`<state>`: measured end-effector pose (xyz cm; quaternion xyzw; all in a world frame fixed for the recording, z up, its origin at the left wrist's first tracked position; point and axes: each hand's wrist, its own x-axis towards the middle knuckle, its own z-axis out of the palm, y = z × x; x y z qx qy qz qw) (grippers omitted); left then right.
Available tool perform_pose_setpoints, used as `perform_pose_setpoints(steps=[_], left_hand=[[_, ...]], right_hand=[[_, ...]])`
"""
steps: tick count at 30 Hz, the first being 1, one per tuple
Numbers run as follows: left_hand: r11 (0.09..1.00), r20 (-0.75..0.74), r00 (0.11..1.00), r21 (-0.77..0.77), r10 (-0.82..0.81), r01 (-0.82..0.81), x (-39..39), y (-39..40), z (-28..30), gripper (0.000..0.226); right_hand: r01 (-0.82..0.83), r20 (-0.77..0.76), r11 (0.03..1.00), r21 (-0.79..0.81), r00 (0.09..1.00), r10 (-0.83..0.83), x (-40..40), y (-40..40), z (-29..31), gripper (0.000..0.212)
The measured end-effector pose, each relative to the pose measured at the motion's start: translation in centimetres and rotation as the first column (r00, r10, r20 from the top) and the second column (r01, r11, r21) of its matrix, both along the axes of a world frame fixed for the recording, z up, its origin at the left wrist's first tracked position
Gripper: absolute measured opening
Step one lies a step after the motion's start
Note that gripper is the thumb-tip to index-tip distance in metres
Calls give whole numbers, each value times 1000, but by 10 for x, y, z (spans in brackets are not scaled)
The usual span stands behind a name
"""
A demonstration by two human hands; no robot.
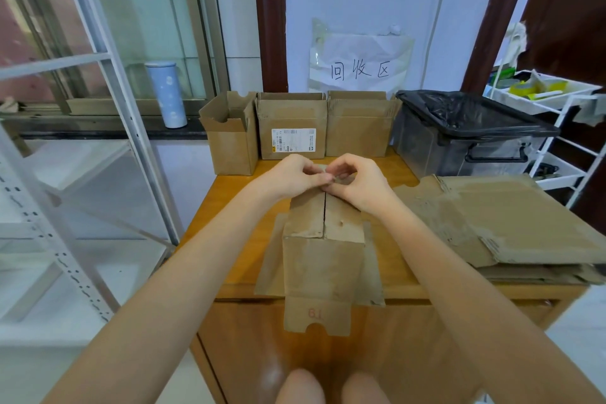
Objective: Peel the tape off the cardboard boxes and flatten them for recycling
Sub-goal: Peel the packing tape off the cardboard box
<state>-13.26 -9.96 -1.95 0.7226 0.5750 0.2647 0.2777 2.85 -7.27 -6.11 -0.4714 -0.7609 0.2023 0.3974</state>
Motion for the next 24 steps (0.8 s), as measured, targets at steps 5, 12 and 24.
perform_pose_setpoints(steps=[5,12,24], left_hand=[[999,-100,995,46,-3,8,0,3,-6,20],[982,-140,989,187,54,-27,3,2,-9,25],[982,12,990,125,139,-139,5,15,1,33]], right_hand=[[-163,35,977,-141,985,169,6,-5,11,40],[-166,441,984,-61,880,176,9,-4,17,57],[170,445,963,208,861,-248,-15,5,18,24]])
